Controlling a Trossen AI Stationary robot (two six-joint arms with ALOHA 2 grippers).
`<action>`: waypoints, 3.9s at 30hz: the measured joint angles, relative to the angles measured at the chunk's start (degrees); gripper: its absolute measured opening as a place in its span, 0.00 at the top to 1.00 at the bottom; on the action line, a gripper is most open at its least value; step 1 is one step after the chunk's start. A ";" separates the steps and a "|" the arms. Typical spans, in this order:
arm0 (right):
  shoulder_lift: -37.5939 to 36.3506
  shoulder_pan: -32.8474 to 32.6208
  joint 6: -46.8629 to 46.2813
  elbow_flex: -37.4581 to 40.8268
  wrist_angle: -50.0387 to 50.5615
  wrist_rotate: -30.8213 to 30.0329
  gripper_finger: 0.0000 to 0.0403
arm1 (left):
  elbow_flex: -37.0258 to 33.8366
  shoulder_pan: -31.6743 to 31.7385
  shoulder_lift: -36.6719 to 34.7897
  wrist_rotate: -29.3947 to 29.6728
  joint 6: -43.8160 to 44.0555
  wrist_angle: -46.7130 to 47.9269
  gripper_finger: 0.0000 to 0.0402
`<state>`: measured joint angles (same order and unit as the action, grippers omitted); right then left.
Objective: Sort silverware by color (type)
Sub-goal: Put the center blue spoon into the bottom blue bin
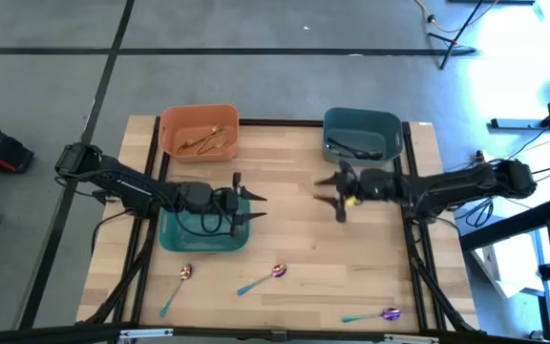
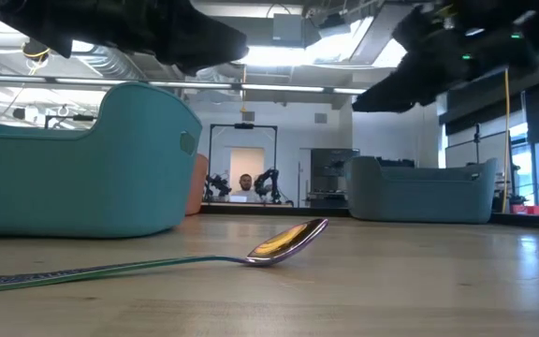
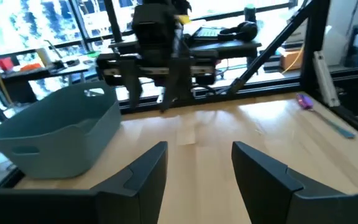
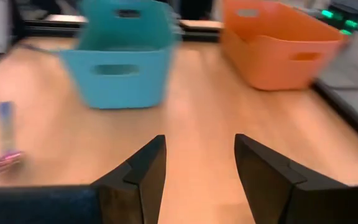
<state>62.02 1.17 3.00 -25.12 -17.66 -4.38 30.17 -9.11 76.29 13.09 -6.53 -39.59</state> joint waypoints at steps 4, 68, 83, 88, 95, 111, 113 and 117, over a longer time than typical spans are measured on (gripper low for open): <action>0.00 -6.94 -2.30 3.27 -5.18 -2.44 0.56 | 0.86 -0.87 0.00 0.00 1.94 1.70 0.56; 21.03 -31.59 -22.20 4.22 -13.37 -12.59 0.56 | 55.72 -22.32 41.80 -4.65 57.40 78.17 0.56; 21.02 -31.59 -22.22 4.22 -13.58 -12.73 0.56 | 55.78 -26.21 36.17 -10.79 73.76 88.32 0.56; 21.01 -31.59 -22.20 4.22 -13.87 -13.18 0.56 | 55.76 -29.02 36.17 -7.56 80.43 101.04 0.56; 21.01 -31.59 -22.20 4.22 -13.87 -13.16 0.56 | 55.74 -30.33 36.17 -6.70 83.70 115.51 0.56; 21.01 -31.59 -22.22 4.22 -13.92 -13.00 0.56 | 67.92 -33.67 36.02 9.55 81.33 107.94 0.56; 21.01 -31.59 -22.24 4.22 -13.98 -13.00 0.56 | 67.60 -33.64 36.03 13.30 78.28 100.58 0.56; 21.01 -31.59 -22.22 4.22 -13.94 -12.98 0.56 | 63.83 -32.19 37.52 16.05 72.18 86.64 0.56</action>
<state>83.02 -30.41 -19.22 -20.91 -31.59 -17.37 94.01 -41.30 113.82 29.15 65.65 47.06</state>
